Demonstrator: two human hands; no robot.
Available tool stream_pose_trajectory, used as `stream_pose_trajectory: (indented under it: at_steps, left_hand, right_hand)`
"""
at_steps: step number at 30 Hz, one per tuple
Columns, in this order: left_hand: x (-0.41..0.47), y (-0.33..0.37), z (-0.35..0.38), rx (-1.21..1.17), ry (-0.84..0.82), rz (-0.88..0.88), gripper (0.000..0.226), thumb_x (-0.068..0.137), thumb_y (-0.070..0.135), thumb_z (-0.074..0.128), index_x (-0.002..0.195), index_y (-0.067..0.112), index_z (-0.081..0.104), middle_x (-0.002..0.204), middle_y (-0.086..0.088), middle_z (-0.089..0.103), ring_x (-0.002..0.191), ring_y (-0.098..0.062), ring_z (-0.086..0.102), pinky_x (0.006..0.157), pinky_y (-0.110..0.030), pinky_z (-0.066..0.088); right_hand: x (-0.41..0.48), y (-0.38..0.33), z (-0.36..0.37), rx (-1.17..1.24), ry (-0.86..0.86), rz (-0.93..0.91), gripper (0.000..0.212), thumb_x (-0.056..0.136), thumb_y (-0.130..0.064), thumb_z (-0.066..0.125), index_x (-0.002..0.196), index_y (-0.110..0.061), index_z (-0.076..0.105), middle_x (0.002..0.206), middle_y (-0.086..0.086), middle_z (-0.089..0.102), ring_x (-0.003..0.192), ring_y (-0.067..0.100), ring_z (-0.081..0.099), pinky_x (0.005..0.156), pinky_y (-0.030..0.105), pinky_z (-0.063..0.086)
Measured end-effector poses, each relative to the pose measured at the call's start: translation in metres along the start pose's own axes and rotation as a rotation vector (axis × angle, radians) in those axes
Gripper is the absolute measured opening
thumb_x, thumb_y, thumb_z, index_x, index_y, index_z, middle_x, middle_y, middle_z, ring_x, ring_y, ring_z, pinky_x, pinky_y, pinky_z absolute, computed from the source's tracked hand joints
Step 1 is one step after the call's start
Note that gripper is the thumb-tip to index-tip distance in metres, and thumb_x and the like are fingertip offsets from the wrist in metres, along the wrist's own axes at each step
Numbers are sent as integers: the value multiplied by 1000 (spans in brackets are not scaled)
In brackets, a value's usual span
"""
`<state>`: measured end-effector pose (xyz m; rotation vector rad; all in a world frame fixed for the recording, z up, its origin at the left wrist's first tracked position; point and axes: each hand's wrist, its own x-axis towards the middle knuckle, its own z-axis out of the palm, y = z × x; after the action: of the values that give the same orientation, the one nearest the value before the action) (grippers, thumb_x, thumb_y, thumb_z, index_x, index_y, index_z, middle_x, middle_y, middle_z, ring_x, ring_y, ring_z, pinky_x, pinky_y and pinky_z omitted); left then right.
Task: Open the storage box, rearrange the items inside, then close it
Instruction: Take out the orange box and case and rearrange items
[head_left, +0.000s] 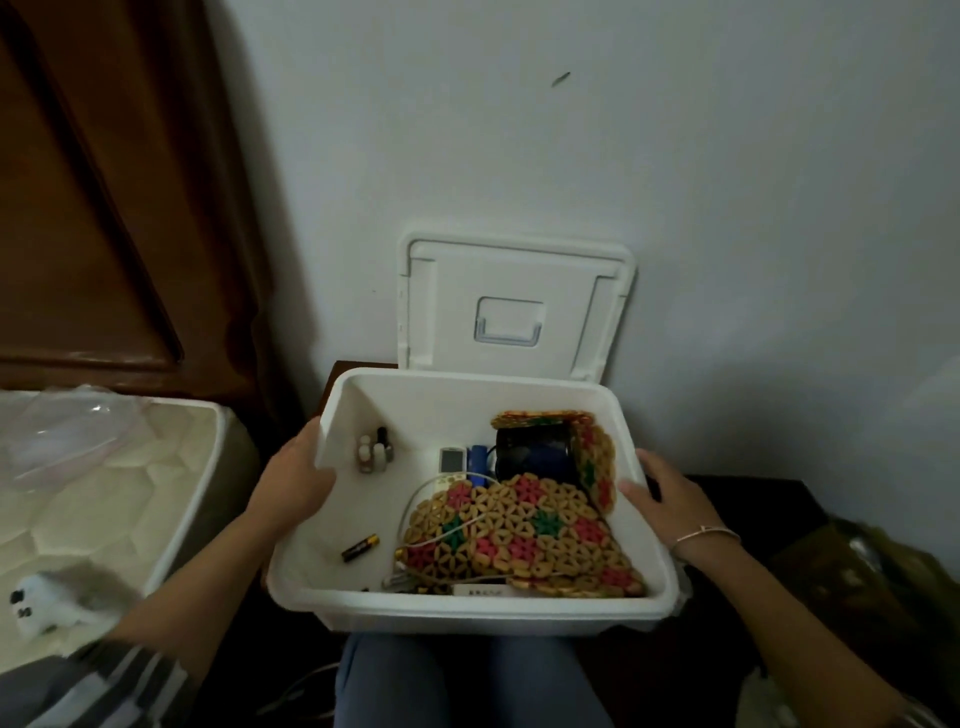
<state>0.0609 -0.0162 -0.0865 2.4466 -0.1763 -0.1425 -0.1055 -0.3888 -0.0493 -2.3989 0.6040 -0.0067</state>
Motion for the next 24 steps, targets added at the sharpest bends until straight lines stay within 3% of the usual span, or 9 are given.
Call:
stream_pose_trajectory:
  at_steps: [2, 6, 9, 12, 14, 16, 18, 21, 24]
  left_hand:
    - [-4, 1, -6, 64, -15, -24, 57, 86, 6, 59, 138, 17, 40, 117, -11, 58, 93, -23, 55, 75, -36, 46]
    - [-17, 19, -5, 349, 158, 9, 61, 85, 16, 66, 140, 7, 42, 138, -20, 45, 126, -37, 45, 102, -51, 39]
    - [-28, 50, 15, 320, 250, 193, 43, 87, 19, 65, 126, 7, 55, 126, -16, 54, 117, -36, 52, 99, -51, 42]
    - [-34, 77, 55, 333, -3, 276, 46, 93, 29, 58, 136, 13, 50, 135, -7, 52, 123, -26, 50, 105, -41, 41]
    - [-36, 91, 81, 244, -218, 197, 44, 94, 33, 56, 134, 15, 52, 133, -7, 54, 119, -23, 52, 98, -34, 43]
    - [-35, 102, 102, 83, -384, 71, 32, 94, 32, 57, 120, 15, 60, 119, -8, 63, 110, -24, 60, 94, -34, 49]
    - [-34, 108, 119, 64, -463, 12, 35, 94, 36, 57, 118, 12, 60, 116, -9, 65, 110, -25, 61, 95, -38, 49]
    - [-35, 111, 130, 146, -511, 8, 58, 92, 45, 56, 138, 11, 46, 136, -10, 52, 125, -27, 50, 105, -38, 41]
    - [-31, 108, 125, 69, -556, 16, 45, 93, 40, 58, 129, 13, 56, 127, -8, 62, 116, -23, 57, 101, -37, 46]
  right_hand:
    - [-2, -3, 8, 31, -13, -21, 44, 95, -26, 51, 138, -22, 40, 124, 9, 59, 97, 19, 57, 78, 26, 39]
    - [0, 0, 21, -27, 13, -3, 58, 99, -18, 41, 151, -14, 15, 148, 12, 37, 130, 30, 42, 101, 32, 36]
    - [2, 5, 24, -42, 5, -18, 58, 100, -21, 38, 151, -16, 10, 152, 10, 30, 132, 29, 41, 104, 36, 36]
    - [2, 6, 27, -54, 7, -21, 59, 101, -24, 35, 152, -19, 6, 151, 9, 31, 126, 28, 46, 100, 38, 41]
    - [2, 7, 29, -53, 18, -23, 59, 101, -23, 35, 152, -19, 6, 150, 9, 33, 123, 28, 48, 97, 38, 43]
    - [2, 7, 30, -47, 25, -22, 59, 101, -22, 34, 152, -19, 6, 150, 8, 32, 123, 27, 48, 96, 36, 43]
    - [1, 6, 29, -47, 25, -31, 59, 101, -21, 34, 152, -18, 5, 151, 8, 30, 123, 26, 48, 95, 33, 42]
    - [0, 6, 26, -57, 29, -41, 59, 101, -20, 34, 151, -17, 4, 153, 7, 27, 122, 26, 49, 93, 33, 43]
    - [-1, 7, 24, -93, 43, -32, 59, 101, -22, 33, 152, -18, 3, 153, 5, 28, 119, 25, 51, 87, 31, 44]
